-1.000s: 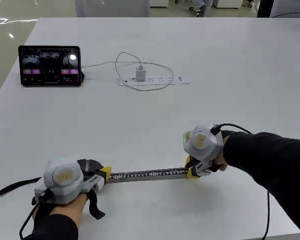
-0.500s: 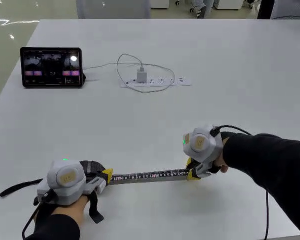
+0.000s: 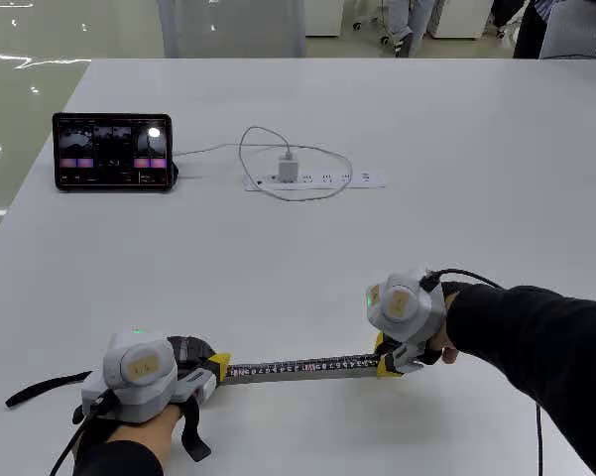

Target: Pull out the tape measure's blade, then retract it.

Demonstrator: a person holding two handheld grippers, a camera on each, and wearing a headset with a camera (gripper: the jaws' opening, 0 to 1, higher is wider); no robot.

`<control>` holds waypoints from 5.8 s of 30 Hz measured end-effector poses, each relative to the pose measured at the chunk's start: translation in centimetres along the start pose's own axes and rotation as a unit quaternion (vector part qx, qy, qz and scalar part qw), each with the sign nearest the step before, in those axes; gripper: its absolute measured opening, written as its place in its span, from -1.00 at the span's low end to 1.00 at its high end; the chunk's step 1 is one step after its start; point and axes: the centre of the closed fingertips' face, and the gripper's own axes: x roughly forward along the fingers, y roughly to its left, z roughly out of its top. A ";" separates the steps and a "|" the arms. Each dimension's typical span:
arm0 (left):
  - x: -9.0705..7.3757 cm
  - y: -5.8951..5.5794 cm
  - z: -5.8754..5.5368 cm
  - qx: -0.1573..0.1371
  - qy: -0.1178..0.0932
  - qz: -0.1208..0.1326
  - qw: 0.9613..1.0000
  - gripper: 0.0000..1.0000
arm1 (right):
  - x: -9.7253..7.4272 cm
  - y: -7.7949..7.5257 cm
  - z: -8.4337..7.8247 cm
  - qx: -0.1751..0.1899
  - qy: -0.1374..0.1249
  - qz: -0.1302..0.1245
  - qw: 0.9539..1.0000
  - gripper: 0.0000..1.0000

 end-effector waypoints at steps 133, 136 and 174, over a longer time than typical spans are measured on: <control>0.3 0.0 -0.4 0.007 0.019 -0.011 1.000 0.27 | 1.5 0.4 4.4 0.021 -0.011 -0.008 1.000 -0.79; 0.3 0.0 -0.4 0.006 0.019 -0.011 1.000 0.27 | 1.6 0.4 4.5 0.022 -0.010 -0.008 1.000 -0.79; 0.2 0.0 -0.4 0.004 0.018 -0.013 1.000 0.28 | 2.0 0.6 5.8 0.022 -0.010 -0.008 1.000 -0.79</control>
